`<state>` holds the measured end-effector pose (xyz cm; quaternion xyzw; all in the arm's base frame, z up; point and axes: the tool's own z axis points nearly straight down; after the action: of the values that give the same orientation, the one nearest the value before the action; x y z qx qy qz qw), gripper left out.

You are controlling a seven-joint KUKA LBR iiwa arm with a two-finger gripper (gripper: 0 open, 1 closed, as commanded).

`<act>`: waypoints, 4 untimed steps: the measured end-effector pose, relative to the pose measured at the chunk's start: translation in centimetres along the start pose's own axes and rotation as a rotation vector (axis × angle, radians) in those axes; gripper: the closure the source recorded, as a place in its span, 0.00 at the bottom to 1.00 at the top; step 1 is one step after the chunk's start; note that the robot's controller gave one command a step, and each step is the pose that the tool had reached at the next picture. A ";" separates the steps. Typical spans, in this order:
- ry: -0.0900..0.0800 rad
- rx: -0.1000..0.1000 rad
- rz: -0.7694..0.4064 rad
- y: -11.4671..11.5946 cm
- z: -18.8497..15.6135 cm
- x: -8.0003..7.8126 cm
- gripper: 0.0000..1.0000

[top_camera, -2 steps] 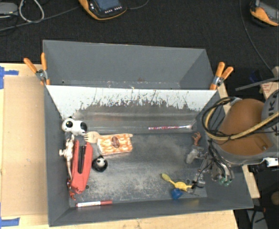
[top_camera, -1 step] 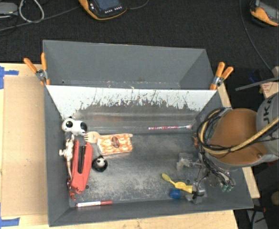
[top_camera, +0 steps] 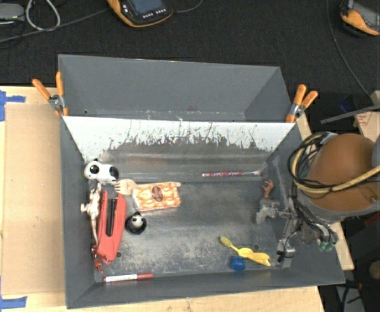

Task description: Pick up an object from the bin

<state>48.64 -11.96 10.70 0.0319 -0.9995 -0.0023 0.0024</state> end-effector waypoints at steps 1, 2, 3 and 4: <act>0.002 -0.001 0.181 1.7 1.9 0.1 0.00; 0.001 0.000 -0.103 4.3 -3.3 -0.1 0.00; -0.001 0.001 -0.003 4.2 0.1 0.1 0.00; -0.005 0.000 -0.123 4.0 2.4 0.4 0.00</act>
Offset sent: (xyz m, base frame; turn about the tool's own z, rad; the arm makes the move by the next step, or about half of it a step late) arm 0.0000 0.0475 0.0448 -0.1144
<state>47.96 -7.97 8.30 0.0933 -0.9956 -0.0026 -0.0004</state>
